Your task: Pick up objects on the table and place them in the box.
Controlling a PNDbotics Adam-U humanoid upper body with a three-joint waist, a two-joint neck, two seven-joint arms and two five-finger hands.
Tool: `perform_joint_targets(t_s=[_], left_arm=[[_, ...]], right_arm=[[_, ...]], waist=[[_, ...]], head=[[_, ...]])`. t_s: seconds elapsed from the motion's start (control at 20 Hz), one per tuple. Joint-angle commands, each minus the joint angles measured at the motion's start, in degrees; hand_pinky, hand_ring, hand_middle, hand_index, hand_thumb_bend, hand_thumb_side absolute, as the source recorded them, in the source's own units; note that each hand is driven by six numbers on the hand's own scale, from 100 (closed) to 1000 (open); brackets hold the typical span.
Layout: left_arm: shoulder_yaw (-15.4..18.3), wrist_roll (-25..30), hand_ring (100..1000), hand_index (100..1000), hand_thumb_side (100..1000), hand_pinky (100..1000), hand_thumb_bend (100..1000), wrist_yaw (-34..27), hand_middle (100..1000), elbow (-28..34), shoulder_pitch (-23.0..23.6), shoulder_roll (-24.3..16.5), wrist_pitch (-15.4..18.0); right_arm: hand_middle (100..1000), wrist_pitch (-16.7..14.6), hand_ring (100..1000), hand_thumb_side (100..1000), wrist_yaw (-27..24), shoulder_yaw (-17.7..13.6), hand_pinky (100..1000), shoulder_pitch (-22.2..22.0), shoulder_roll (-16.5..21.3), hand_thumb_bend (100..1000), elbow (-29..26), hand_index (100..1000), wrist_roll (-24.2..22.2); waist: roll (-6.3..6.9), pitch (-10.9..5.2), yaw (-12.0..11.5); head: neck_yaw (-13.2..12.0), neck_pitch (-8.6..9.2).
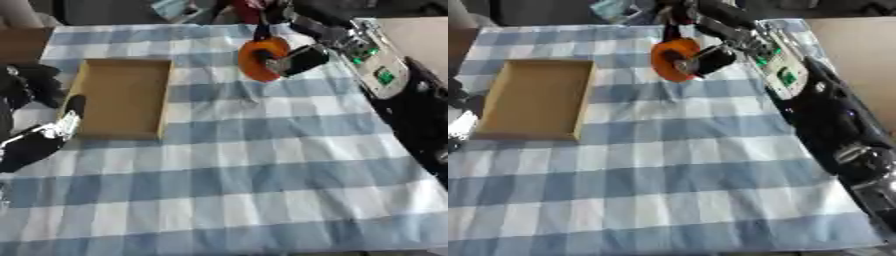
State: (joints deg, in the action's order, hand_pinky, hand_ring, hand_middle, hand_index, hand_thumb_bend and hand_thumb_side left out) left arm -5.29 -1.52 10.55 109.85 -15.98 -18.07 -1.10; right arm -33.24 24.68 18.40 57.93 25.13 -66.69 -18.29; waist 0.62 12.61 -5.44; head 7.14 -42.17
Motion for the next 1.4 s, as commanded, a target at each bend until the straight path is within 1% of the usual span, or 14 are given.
perform_joint_targets(t_s=[0.05, 0.2, 0.45, 0.5, 0.55, 0.75, 0.85, 1.0, 1.1, 1.25, 1.3, 1.4], left_arm=[[-0.2, 0.5, 551, 676, 100, 510, 370, -0.3, 519, 0.7, -1.4, -0.2, 0.1], [-0.7, 0.9, 552, 676, 100, 511, 370, -0.5, 519, 0.9, -2.4, 0.1, 0.2], [-1.5, 1.8, 552, 676, 100, 511, 372, -1.1, 519, 1.4, -4.3, 0.9, 0.4], [-1.7, 2.0, 552, 676, 100, 511, 351, -1.2, 520, 1.6, -4.7, 1.1, 0.4], [-1.8, 2.1, 552, 676, 100, 512, 373, -1.4, 519, 1.7, -5.1, 1.3, 0.4], [-2.2, 2.6, 552, 676, 100, 512, 374, -1.8, 520, 2.4, -6.5, 1.7, 0.5], [-2.4, 2.8, 552, 676, 100, 513, 374, -2.0, 520, 2.7, -7.0, 1.9, 0.5], [-2.5, 3.0, 552, 676, 100, 513, 375, -2.2, 520, 2.9, -7.4, 2.1, 0.4], [-2.5, 3.1, 552, 676, 100, 513, 376, -2.3, 520, 3.0, -7.6, 2.3, 0.4], [-2.7, 3.2, 552, 676, 100, 513, 377, -2.4, 520, 3.1, -7.9, 2.5, 0.4], [-2.7, 3.2, 552, 676, 100, 513, 377, -2.4, 520, 3.1, -8.0, 2.6, 0.5], [-2.8, 3.3, 552, 676, 100, 513, 378, -2.4, 520, 3.2, -8.0, 2.6, 0.5]], right_arm=[[383, -0.7, 618, 100, 1.7, -0.1, 748, 3.8, -2.5, 100, 1.7, 502, -1.2], [384, -1.2, 619, 100, 4.2, -0.6, 751, 6.1, -5.8, 100, 4.2, 504, -1.5], [394, -1.7, 625, 100, 9.8, -2.2, 756, 8.8, -11.3, 100, 9.3, 515, -1.4], [395, -1.7, 625, 104, 11.0, -2.7, 756, 9.1, -12.4, 100, 10.3, 516, -1.2], [395, -1.8, 625, 100, 12.1, -3.2, 756, 9.3, -13.4, 100, 11.3, 517, -1.1], [398, -1.7, 623, 114, 16.0, -5.0, 753, 9.1, -16.8, 100, 14.2, 519, 0.1], [402, -1.6, 624, 121, 17.7, -5.6, 753, 8.7, -18.1, 100, 15.4, 521, 0.8], [407, -1.5, 624, 128, 20.1, -6.3, 752, 8.3, -19.6, 100, 16.9, 526, 1.8], [428, -1.7, 631, 166, 21.6, -6.5, 755, 8.0, -20.5, 100, 17.6, 548, 2.3], [466, -1.9, 645, 196, 23.9, -6.7, 758, 7.3, -21.6, 100, 18.6, 586, 2.7], [482, -2.0, 649, 216, 24.5, -6.9, 760, 7.0, -21.8, 100, 19.0, 603, 2.9], [514, -2.3, 659, 300, 25.5, -7.0, 763, 6.7, -22.2, 113, 19.5, 636, 3.3]], waist=[[0.03, -1.12, -0.6], [-0.02, -0.93, -1.9], [-0.16, -0.25, -5.2], [-0.21, -0.05, -6.0], [-0.25, 0.14, -6.8], [-0.43, 0.97, -9.5], [-0.51, 1.31, -10.4], [-0.65, 1.58, -11.3], [-0.76, 1.69, -11.6], [-0.88, 1.86, -11.9], [-0.9, 1.9, -12.0], [-0.92, 1.91, -12.1]], head=[[0.7, 0.1], [1.7, 0.29], [4.3, 1.05], [4.9, 1.28], [5.4, 1.47], [7.6, 2.21], [8.5, 2.55], [9.2, 2.85], [9.6, 2.97], [9.9, 3.39], [9.9, 3.48], [9.9, 3.54]])
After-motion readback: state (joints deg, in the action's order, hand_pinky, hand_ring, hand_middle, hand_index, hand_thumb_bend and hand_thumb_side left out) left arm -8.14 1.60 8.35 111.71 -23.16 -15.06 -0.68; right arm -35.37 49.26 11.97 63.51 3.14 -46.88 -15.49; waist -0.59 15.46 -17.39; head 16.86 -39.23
